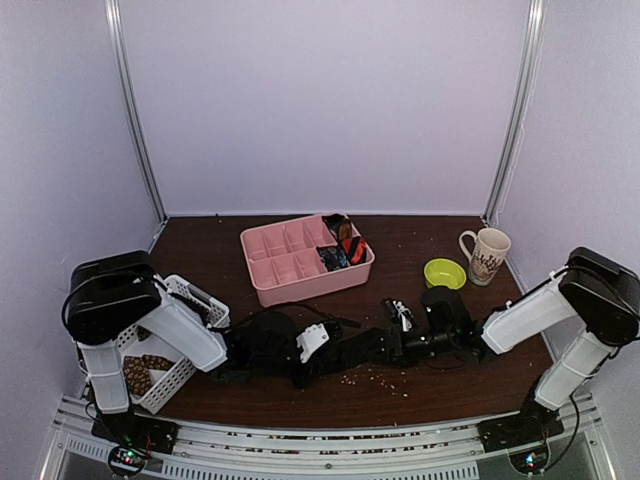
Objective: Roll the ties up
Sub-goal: Roll the tie at the center of the board.
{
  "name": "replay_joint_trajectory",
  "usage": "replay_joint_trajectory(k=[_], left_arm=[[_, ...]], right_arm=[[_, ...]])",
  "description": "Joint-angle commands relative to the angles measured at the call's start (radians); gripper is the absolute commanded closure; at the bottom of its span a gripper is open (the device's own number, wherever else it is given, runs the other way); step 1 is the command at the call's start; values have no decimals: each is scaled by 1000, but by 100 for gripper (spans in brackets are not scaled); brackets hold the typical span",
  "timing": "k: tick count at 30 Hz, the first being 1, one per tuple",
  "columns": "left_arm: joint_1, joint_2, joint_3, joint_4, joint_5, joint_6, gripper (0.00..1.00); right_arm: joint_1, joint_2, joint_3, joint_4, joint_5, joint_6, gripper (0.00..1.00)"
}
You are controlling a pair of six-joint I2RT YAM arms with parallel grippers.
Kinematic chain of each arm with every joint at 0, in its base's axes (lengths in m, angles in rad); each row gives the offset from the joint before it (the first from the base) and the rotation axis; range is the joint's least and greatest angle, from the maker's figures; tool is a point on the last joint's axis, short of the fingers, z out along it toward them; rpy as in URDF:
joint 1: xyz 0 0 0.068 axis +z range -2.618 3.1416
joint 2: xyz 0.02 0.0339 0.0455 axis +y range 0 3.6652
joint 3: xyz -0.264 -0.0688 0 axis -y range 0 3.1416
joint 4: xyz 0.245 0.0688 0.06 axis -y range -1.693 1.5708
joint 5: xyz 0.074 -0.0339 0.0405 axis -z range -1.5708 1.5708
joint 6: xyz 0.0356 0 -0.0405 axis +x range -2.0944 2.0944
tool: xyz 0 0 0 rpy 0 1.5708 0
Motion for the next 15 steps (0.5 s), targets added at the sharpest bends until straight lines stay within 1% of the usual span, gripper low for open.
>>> replay_joint_trajectory(k=[1, 4, 8, 12, 15], left_arm=[[18, -25, 36, -296, 116, 85, 65], [21, -24, 42, -319, 156, 103, 66], [27, -21, 32, -302, 168, 100, 66], [39, -36, 17, -289, 164, 101, 64], [48, -75, -4, -279, 155, 105, 63]], right_arm=[[-1, -16, 101, -187, 27, -104, 62], [-1, 28, 175, -257, 43, -151, 64], [0, 109, 232, -285, 43, -178, 69], [2, 175, 224, -288, 48, -190, 72], [2, 199, 176, -274, 56, -188, 74]])
